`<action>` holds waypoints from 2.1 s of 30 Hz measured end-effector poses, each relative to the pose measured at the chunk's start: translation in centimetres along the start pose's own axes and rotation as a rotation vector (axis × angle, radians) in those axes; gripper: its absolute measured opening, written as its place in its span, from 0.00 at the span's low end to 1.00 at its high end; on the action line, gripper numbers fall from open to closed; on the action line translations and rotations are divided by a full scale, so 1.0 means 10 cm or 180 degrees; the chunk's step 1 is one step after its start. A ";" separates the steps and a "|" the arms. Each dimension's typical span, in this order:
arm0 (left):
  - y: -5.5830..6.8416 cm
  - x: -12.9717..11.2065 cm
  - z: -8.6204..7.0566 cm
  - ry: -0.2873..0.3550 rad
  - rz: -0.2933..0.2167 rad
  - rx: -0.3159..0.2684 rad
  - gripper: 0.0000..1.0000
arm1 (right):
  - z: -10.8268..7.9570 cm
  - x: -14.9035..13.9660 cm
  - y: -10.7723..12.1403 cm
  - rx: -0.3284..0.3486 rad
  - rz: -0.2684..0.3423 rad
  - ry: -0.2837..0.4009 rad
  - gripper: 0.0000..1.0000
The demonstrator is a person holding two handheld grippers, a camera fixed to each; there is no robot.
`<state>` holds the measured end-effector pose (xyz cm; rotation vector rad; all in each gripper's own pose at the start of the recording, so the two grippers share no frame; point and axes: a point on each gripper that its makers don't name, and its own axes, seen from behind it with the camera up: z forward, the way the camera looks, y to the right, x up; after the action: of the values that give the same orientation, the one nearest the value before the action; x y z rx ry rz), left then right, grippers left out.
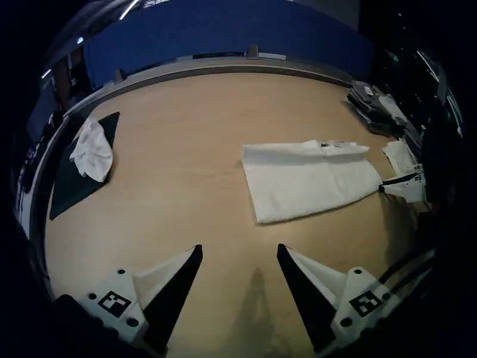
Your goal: Fold towel
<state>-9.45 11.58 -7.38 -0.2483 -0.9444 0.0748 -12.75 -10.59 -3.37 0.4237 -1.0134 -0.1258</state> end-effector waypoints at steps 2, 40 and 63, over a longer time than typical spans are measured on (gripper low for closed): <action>0.00 -0.01 0.00 -0.0004 0.0006 0.0003 0.93 | -0.01 0.01 -0.03 0.0042 -0.0005 0.0008 0.08; -0.08 0.11 -0.17 0.0105 -0.0069 0.0066 0.93 | -0.36 1.21 -0.53 0.0243 -0.0822 0.0503 0.04; -0.23 0.09 -0.31 0.0220 -0.0373 0.0153 0.93 | 0.08 1.57 -1.88 0.0900 -0.1652 0.0465 0.04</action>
<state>-6.56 8.99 -7.84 -0.1496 -0.8854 -0.0189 -3.44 -32.56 1.96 0.9378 -0.7602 -0.4133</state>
